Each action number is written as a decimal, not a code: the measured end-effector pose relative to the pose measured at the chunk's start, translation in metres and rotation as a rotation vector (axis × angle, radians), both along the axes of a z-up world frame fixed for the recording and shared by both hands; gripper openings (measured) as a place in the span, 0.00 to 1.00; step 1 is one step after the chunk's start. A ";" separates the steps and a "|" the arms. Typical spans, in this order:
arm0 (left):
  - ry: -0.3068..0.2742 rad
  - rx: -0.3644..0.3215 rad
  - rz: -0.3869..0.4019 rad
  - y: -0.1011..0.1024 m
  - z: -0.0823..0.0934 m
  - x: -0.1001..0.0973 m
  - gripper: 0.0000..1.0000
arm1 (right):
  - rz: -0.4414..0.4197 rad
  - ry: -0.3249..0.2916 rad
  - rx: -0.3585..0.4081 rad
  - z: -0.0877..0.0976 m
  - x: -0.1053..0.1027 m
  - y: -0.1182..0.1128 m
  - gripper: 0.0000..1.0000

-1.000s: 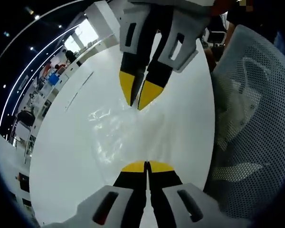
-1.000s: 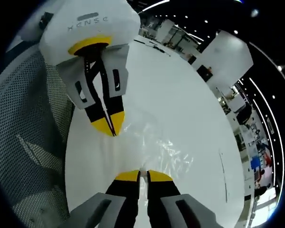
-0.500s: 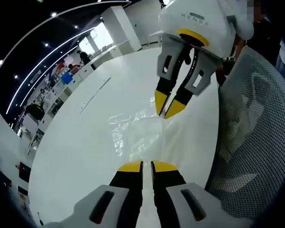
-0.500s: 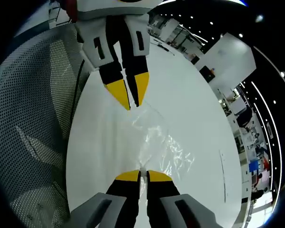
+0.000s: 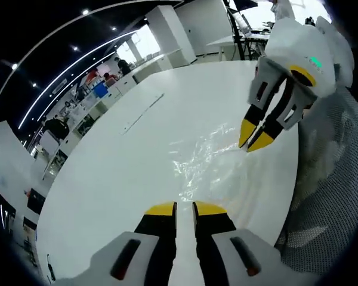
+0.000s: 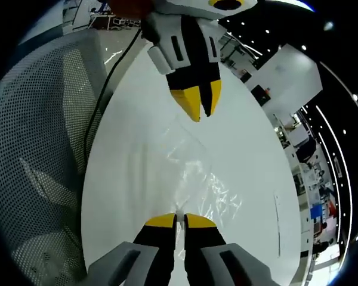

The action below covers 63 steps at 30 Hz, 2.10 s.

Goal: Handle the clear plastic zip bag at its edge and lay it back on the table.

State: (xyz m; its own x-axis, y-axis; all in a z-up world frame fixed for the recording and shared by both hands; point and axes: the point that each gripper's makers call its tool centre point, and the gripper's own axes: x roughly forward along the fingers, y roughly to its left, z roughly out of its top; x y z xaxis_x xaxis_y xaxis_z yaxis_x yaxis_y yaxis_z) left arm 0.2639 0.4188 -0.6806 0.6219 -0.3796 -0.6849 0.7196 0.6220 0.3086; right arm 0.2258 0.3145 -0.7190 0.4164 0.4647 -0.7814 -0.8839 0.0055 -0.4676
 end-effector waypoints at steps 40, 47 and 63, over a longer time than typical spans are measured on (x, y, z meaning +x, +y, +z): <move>0.387 -0.209 0.111 -0.027 -0.082 0.069 0.11 | 0.092 -0.022 -0.025 0.003 -0.010 0.011 0.00; 0.410 -0.223 0.109 -0.029 -0.086 0.065 0.06 | 0.085 -0.019 -0.019 0.001 -0.008 0.011 0.00; 0.425 -0.266 0.181 -0.024 -0.083 0.063 0.00 | 0.105 -0.019 -0.033 -0.001 -0.013 0.013 0.00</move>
State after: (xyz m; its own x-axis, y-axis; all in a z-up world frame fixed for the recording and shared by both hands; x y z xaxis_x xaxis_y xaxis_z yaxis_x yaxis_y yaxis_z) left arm 0.3273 0.3952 -0.7635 0.3822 -0.4866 -0.7856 0.6207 0.7650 -0.1719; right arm 0.2129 0.3276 -0.7202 0.3818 0.4810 -0.7892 -0.8697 -0.1020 -0.4829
